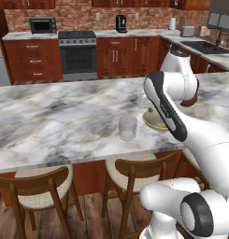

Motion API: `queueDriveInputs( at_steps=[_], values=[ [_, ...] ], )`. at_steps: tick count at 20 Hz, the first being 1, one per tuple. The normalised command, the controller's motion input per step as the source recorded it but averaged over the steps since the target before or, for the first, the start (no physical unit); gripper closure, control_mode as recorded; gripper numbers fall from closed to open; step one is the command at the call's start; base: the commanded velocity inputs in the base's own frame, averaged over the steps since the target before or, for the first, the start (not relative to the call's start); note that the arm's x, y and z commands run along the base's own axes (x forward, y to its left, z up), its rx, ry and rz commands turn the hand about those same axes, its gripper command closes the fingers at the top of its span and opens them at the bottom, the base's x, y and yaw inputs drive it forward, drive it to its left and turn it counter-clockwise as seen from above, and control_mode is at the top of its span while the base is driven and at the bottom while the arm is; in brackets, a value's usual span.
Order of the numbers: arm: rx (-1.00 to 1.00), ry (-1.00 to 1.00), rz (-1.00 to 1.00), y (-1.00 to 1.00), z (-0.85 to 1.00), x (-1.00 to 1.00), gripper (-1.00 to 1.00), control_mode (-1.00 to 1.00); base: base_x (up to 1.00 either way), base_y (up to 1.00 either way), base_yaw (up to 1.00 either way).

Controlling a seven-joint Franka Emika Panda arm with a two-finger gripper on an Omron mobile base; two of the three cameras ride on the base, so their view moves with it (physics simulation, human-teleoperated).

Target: There are two ice cubes in the ice bowl. Place both ice cubes in the glass cup.

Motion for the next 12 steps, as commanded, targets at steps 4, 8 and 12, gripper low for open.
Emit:
queueDriveInputs(
  at_steps=[4, 8, 12],
  values=[
    [0.03, 0.00, -0.03, -0.24, 0.00, -0.07, -1.00, -1.00, 0.00, 0.00, 0.00],
    [0.11, 0.00, -0.07, -0.70, 0.00, -0.25, -1.00, -1.00, 0.00, 0.00, 0.00],
    [0.13, 0.00, -0.08, -0.72, 0.00, -0.19, -1.00, -1.00, 0.00, 0.00, 0.00]
  ],
)
